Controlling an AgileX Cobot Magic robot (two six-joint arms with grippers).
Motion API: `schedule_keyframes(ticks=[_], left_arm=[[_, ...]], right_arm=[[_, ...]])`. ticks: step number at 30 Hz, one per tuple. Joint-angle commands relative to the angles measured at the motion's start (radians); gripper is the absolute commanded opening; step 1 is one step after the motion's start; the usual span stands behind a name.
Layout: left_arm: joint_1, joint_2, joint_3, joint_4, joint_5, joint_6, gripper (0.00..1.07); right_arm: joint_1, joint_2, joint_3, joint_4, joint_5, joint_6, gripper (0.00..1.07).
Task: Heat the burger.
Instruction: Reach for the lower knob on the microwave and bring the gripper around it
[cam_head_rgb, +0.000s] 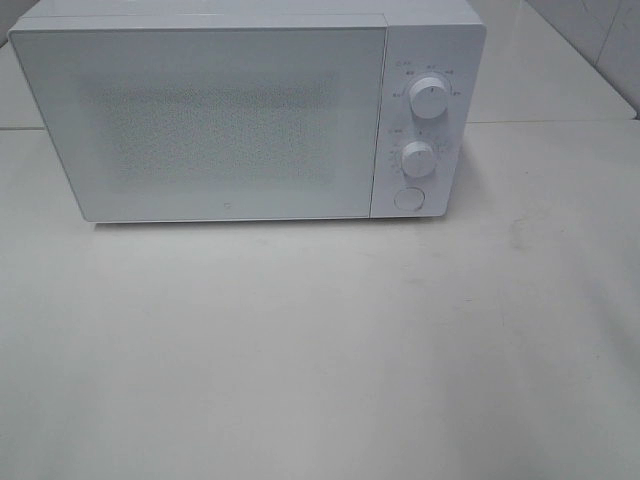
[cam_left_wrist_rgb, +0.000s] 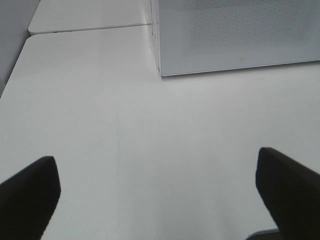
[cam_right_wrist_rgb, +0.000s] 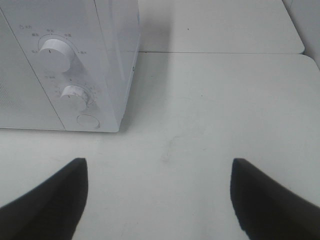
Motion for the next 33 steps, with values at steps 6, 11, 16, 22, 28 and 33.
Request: schedule_keyframes(ticks=[6, 11, 16, 22, 28, 33], left_arm=[[0.004, -0.017, 0.002, -0.009, -0.002, -0.005, 1.02], [0.004, -0.017, 0.002, -0.009, -0.002, -0.005, 1.02], [0.004, -0.017, 0.002, -0.009, -0.002, -0.005, 1.02], [0.004, -0.017, 0.002, -0.009, -0.002, -0.005, 1.02], [0.004, -0.017, 0.002, -0.009, -0.002, -0.005, 1.02], [0.004, -0.017, 0.002, -0.009, -0.002, -0.005, 1.02]], right_arm=[[-0.005, 0.123, 0.068, 0.000, -0.293, -0.005, 0.76], [-0.005, 0.201, 0.126, -0.001, -0.474, -0.023, 0.76], [-0.005, 0.282, 0.175, 0.002, -0.681, -0.041, 0.76], [0.019, 0.373, 0.219, 0.103, -0.843, -0.200, 0.76], [0.133, 0.461, 0.261, 0.330, -1.007, -0.370, 0.76], [0.261, 0.539, 0.261, 0.485, -1.112, -0.444, 0.76]])
